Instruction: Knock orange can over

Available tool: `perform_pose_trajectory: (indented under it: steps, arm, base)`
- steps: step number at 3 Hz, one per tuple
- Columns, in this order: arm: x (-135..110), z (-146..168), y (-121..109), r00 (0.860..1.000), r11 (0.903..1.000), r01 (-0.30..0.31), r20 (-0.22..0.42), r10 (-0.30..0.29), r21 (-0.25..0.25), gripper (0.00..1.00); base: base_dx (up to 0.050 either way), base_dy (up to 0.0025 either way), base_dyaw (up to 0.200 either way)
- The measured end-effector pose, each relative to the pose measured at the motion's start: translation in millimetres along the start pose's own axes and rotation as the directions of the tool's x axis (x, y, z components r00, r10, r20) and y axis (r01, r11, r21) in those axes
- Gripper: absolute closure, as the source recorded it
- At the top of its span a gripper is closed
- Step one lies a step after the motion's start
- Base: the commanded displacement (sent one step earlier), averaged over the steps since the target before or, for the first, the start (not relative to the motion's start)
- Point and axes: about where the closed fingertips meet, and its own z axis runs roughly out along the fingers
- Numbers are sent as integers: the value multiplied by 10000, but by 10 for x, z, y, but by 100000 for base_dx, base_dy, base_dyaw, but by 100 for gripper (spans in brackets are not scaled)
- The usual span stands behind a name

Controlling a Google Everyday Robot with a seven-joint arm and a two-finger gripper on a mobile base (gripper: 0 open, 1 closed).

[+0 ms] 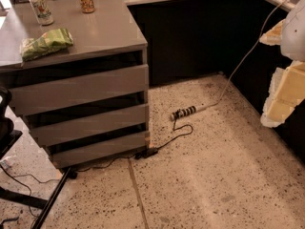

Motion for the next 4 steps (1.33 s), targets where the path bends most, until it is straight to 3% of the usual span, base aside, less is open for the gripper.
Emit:
perform_pose_trajectory:
  steps: [1,4]
  arm:
    - [0,0,0,10000,10000,0,0,0,0,0]
    - [0,0,0,10000,10000,0,0,0,0,0]
  base:
    - [-8,11,19674]
    - [4947,2,-58]
